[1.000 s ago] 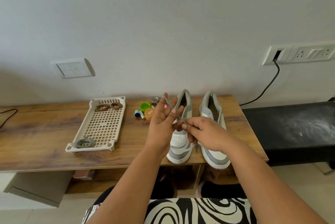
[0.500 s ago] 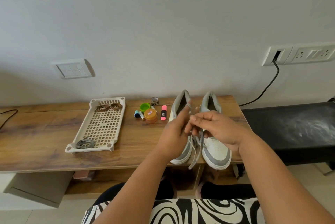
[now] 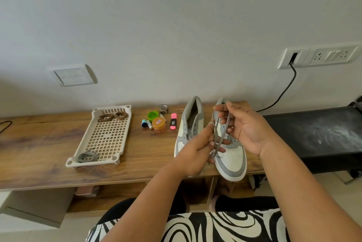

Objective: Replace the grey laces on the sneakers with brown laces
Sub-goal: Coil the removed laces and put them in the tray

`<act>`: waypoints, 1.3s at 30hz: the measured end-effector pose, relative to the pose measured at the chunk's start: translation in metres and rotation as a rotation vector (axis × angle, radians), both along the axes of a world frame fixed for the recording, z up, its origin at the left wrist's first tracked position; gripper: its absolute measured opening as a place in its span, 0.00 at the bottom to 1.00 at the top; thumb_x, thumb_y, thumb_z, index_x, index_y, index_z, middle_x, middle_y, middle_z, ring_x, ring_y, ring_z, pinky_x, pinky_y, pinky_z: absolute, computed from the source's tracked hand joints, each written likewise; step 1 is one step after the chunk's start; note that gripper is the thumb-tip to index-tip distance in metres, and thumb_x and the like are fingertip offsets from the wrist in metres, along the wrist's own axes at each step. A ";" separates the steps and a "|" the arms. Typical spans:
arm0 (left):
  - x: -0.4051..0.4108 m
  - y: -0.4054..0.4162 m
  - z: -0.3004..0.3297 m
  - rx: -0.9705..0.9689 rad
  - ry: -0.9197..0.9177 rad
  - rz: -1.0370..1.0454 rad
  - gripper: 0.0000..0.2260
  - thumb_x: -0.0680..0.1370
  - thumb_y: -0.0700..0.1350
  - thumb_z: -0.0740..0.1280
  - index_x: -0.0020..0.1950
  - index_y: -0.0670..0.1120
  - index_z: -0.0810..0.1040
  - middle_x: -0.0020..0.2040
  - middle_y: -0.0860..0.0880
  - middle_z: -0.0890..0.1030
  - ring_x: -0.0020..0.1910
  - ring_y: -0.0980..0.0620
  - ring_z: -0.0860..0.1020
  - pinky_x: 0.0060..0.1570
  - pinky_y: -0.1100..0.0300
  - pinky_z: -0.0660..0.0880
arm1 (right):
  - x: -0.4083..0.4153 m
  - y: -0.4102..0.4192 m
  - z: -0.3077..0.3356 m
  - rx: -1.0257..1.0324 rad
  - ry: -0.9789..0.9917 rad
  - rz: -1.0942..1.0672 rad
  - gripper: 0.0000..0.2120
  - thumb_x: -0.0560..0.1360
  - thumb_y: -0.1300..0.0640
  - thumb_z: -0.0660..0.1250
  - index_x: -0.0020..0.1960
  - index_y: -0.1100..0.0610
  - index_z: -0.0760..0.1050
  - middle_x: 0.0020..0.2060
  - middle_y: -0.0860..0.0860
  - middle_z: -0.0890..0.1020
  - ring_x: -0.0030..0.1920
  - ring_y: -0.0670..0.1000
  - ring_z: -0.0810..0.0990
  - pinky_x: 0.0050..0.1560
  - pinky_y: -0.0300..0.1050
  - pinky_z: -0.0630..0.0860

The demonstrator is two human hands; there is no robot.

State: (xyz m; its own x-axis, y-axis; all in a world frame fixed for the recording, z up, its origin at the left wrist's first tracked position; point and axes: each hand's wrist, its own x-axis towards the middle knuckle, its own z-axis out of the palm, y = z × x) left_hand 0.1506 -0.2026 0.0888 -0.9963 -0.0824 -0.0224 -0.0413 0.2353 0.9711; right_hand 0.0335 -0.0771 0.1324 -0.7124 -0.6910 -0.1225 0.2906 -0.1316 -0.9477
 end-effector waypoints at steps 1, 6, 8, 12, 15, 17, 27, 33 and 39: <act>0.000 -0.001 0.001 0.044 -0.004 -0.006 0.26 0.85 0.37 0.52 0.81 0.53 0.50 0.65 0.46 0.78 0.58 0.49 0.80 0.44 0.56 0.80 | 0.000 0.000 0.000 0.001 0.001 0.004 0.15 0.82 0.53 0.57 0.53 0.60 0.81 0.37 0.48 0.79 0.36 0.45 0.74 0.34 0.37 0.70; -0.003 -0.004 -0.002 0.253 -0.045 0.039 0.26 0.85 0.35 0.52 0.78 0.55 0.49 0.58 0.40 0.81 0.47 0.48 0.83 0.36 0.63 0.77 | -0.003 0.003 -0.001 -0.015 0.008 0.020 0.15 0.82 0.54 0.58 0.54 0.60 0.81 0.38 0.48 0.79 0.35 0.45 0.72 0.34 0.39 0.64; -0.003 -0.004 -0.004 0.256 -0.045 0.055 0.23 0.85 0.36 0.53 0.77 0.53 0.56 0.53 0.42 0.82 0.46 0.48 0.83 0.37 0.62 0.76 | -0.005 0.003 -0.002 -0.019 0.019 0.007 0.15 0.82 0.54 0.58 0.53 0.59 0.81 0.37 0.48 0.80 0.35 0.45 0.72 0.34 0.39 0.63; -0.002 -0.005 -0.001 0.216 -0.085 0.071 0.11 0.85 0.41 0.58 0.66 0.43 0.74 0.48 0.41 0.83 0.45 0.49 0.82 0.38 0.63 0.76 | -0.007 0.000 -0.005 0.020 0.063 -0.151 0.18 0.82 0.49 0.58 0.45 0.57 0.82 0.31 0.47 0.75 0.31 0.45 0.68 0.35 0.41 0.63; -0.002 -0.006 -0.002 0.130 -0.099 0.122 0.07 0.83 0.38 0.61 0.56 0.41 0.79 0.45 0.46 0.84 0.42 0.52 0.81 0.38 0.66 0.75 | -0.008 0.002 -0.005 0.144 0.161 -0.298 0.22 0.79 0.42 0.60 0.35 0.54 0.78 0.28 0.50 0.71 0.29 0.45 0.67 0.35 0.42 0.65; -0.002 -0.006 -0.001 0.128 -0.101 0.179 0.07 0.83 0.38 0.61 0.52 0.42 0.79 0.46 0.45 0.85 0.40 0.54 0.80 0.37 0.68 0.74 | -0.013 0.005 -0.009 0.405 0.395 -0.364 0.20 0.77 0.38 0.62 0.37 0.51 0.79 0.36 0.50 0.79 0.38 0.46 0.76 0.41 0.45 0.71; -0.001 -0.012 0.008 0.347 -0.070 0.231 0.10 0.83 0.41 0.61 0.54 0.39 0.80 0.42 0.47 0.84 0.34 0.58 0.78 0.36 0.71 0.72 | 0.005 -0.006 -0.021 0.683 0.846 0.241 0.08 0.80 0.54 0.65 0.56 0.46 0.79 0.49 0.39 0.80 0.49 0.36 0.77 0.47 0.31 0.71; 0.003 -0.019 0.014 0.526 -0.124 0.023 0.11 0.83 0.40 0.58 0.55 0.39 0.79 0.44 0.45 0.84 0.40 0.53 0.80 0.44 0.64 0.76 | -0.007 -0.006 -0.021 0.647 0.899 -0.137 0.08 0.84 0.55 0.56 0.51 0.52 0.74 0.40 0.40 0.76 0.38 0.40 0.75 0.35 0.26 0.67; 0.003 -0.019 0.014 0.568 -0.107 -0.003 0.11 0.84 0.40 0.57 0.58 0.40 0.78 0.49 0.46 0.85 0.43 0.53 0.82 0.46 0.62 0.73 | -0.017 0.002 -0.027 0.867 0.867 0.019 0.09 0.82 0.46 0.57 0.55 0.51 0.69 0.44 0.50 0.78 0.43 0.50 0.76 0.39 0.44 0.71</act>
State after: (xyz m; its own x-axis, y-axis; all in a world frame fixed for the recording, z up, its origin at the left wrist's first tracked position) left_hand 0.1541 -0.2214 0.1032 -0.9863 -0.0254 -0.1629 -0.1463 -0.3212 0.9356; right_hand 0.0169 -0.0747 0.1058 -0.7776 -0.6277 -0.0369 -0.4849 0.6360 -0.6003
